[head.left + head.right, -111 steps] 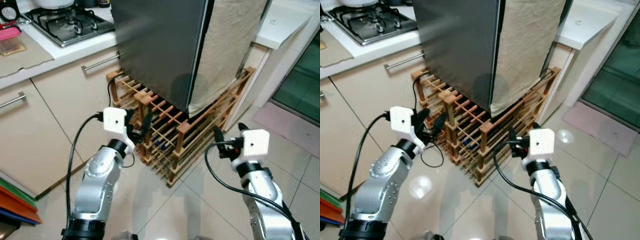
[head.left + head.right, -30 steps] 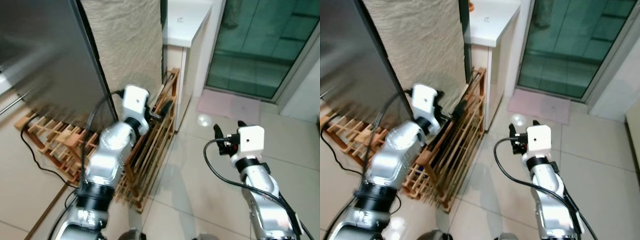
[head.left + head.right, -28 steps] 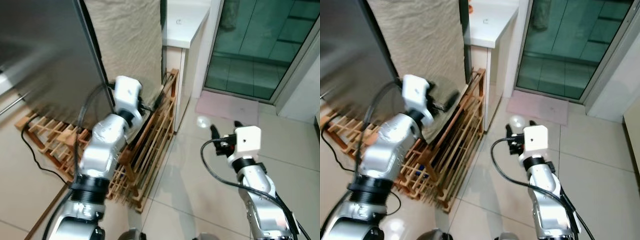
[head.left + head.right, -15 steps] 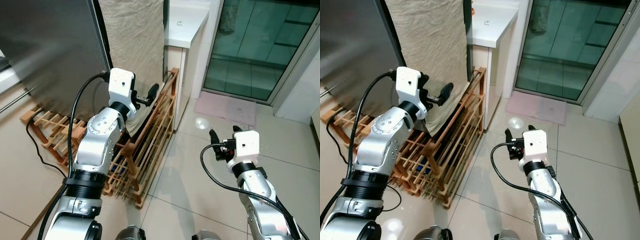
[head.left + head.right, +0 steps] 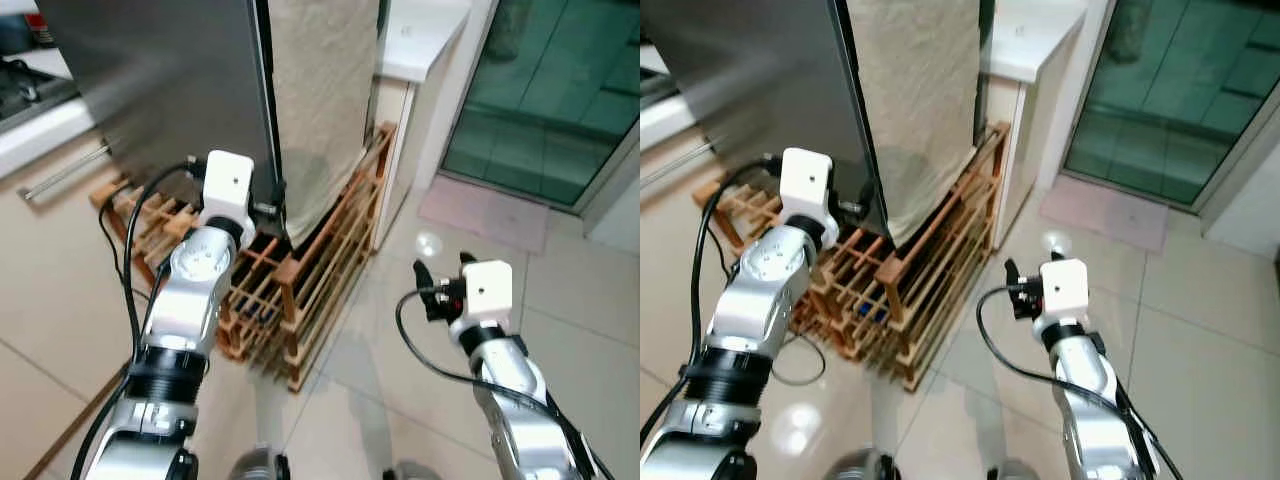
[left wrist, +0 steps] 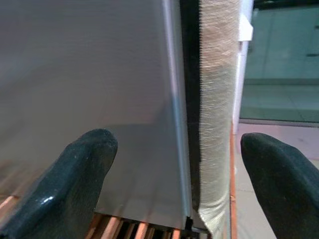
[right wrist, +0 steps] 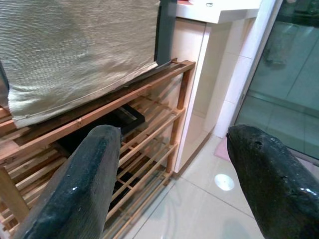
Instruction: Restocking fridge
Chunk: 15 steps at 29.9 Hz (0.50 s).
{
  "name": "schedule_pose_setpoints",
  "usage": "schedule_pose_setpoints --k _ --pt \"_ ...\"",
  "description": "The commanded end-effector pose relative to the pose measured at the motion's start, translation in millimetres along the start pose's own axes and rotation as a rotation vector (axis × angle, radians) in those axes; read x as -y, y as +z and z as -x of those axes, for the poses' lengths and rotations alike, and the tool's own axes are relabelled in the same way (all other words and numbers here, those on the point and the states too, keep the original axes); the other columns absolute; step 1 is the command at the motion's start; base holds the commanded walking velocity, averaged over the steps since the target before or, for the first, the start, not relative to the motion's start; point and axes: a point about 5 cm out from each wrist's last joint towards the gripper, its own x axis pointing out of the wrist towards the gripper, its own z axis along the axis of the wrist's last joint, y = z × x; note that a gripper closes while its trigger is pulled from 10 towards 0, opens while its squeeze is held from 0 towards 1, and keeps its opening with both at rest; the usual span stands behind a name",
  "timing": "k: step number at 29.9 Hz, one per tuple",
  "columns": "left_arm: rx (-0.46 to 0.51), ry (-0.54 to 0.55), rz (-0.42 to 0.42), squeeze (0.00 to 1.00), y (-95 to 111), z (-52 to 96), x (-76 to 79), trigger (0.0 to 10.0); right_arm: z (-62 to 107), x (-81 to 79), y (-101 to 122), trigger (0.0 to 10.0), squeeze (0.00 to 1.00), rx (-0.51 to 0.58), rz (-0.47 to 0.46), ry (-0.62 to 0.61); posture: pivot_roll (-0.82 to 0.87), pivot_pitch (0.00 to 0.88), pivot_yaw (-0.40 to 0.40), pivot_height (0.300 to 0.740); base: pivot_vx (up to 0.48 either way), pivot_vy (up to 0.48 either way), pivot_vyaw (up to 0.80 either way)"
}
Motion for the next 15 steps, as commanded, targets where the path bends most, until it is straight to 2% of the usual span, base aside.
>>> schedule_pose_setpoints --k 1,2,4,5,6,7,8,11,15 --pt "0.041 -0.049 -0.014 0.00 9.8 -5.7 14.2 10.0 -1.0 0.6 1.5 10.0 0.08 0.006 0.005 0.003 -0.13 0.058 0.039 0.711 0.000 0.000 0.00" --pt "0.057 -0.090 0.013 0.00 11.7 -6.0 22.7 10.0 -1.5 0.2 1.8 10.0 0.07 0.007 0.004 0.004 -0.14 0.058 0.042 0.711 0.000 0.000 0.00" --pt "0.072 -0.115 0.023 0.00 13.6 -5.6 27.6 10.0 -1.9 0.5 2.3 10.0 0.08 0.009 0.004 0.001 -0.14 0.058 0.043 0.711 0.000 0.000 0.00" --pt "0.103 -0.179 0.074 0.00 18.1 -3.5 37.5 10.0 -2.7 1.7 3.2 10.0 0.08 0.013 0.004 -0.007 -0.14 0.058 0.046 0.711 0.000 0.000 0.00" --pt "0.103 -0.179 0.074 0.00 18.1 -3.5 37.5 10.0 -2.7 1.7 3.2 10.0 0.08 0.013 0.004 -0.007 -0.14 0.058 0.046 0.711 0.000 0.000 0.00" --pt "0.124 -0.246 0.112 0.00 21.6 -0.2 47.4 10.0 -3.3 3.3 4.0 10.0 0.08 0.017 0.006 -0.015 -0.14 0.058 0.046 0.711 0.000 0.000 0.00" --pt "0.130 -0.262 0.119 0.00 22.5 0.7 50.0 10.0 -3.4 3.7 4.2 10.0 0.08 0.018 0.006 -0.017 -0.14 0.058 0.046 0.711 0.000 0.000 0.00" --pt "0.123 -0.256 0.117 0.00 20.6 0.0 54.9 10.0 -3.3 4.1 3.6 10.0 0.08 0.017 0.006 -0.018 -0.14 0.056 0.048 0.711 0.000 0.000 0.00" --pt "0.113 -0.191 0.059 0.00 15.8 -6.7 54.9 10.0 -3.6 3.3 3.2 10.0 0.08 0.017 0.005 -0.016 -0.14 0.055 0.049 0.711 0.000 0.000 0.00"
